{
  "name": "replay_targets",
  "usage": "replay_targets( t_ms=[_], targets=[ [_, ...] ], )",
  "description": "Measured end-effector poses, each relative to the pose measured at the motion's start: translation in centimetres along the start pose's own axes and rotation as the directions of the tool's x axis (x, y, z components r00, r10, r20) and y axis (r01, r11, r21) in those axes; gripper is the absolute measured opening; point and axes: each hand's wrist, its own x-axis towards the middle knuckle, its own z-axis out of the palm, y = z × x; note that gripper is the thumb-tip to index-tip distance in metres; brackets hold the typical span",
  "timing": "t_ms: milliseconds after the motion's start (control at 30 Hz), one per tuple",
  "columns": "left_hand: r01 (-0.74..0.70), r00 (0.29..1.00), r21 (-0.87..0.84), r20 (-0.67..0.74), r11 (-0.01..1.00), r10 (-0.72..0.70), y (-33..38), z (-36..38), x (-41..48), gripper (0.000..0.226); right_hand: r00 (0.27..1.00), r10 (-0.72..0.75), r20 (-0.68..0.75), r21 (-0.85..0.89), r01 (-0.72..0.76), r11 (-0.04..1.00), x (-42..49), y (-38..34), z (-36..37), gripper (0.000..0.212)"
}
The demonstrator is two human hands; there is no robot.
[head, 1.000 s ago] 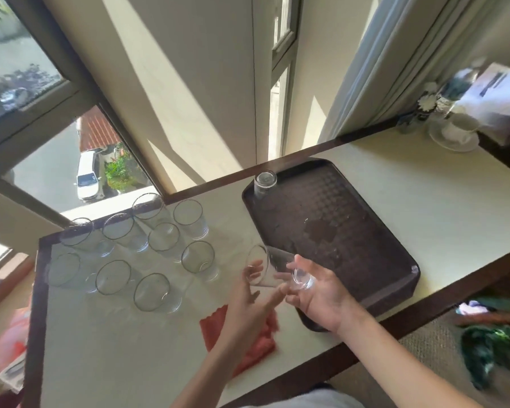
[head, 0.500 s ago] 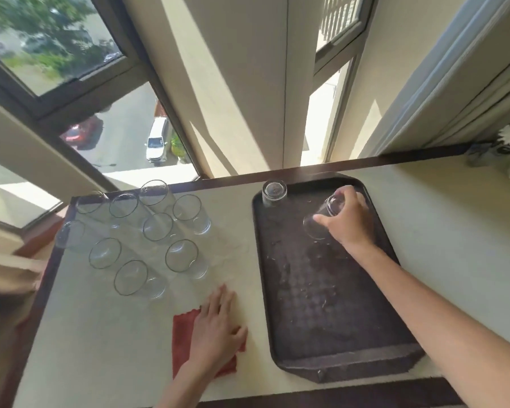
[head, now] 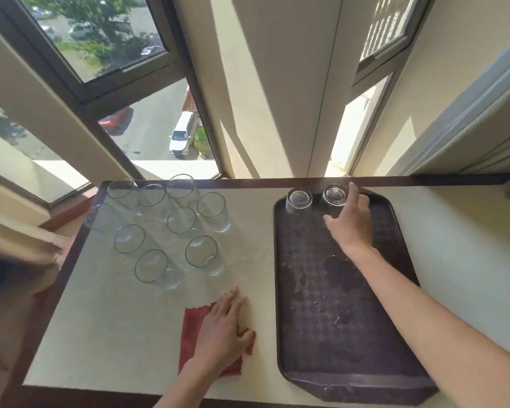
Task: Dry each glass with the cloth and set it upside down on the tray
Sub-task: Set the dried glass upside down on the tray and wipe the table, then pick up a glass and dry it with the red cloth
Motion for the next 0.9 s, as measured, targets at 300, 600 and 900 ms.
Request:
replay_targets(
  t_ms=[300,600,900],
  targets=[
    [-0.079,0.988,-0.248,-0.149,0.966,0.042,-2.5,-0.5,-1.1,0.036,1.000,0.018,0.008,0.407,-0.020,0.913,-17.8,-2.1,3.4,0.025],
    [-0.079,0.851,-0.637,-0.444,0.767,-0.280,-13.0,-2.5,-4.7,0.033,0.803,-0.113,0.585,-0.085,0.199,0.976,-28.0,-7.4,11.4,0.075],
    [0.029,0.917,-0.738,-0.248,0.674,-0.311,-18.0,-8.0,-1.3,0.067,0.925,-0.014,0.380,-0.441,0.195,0.876,-32.0,-9.4,19.2,0.112]
  ],
)
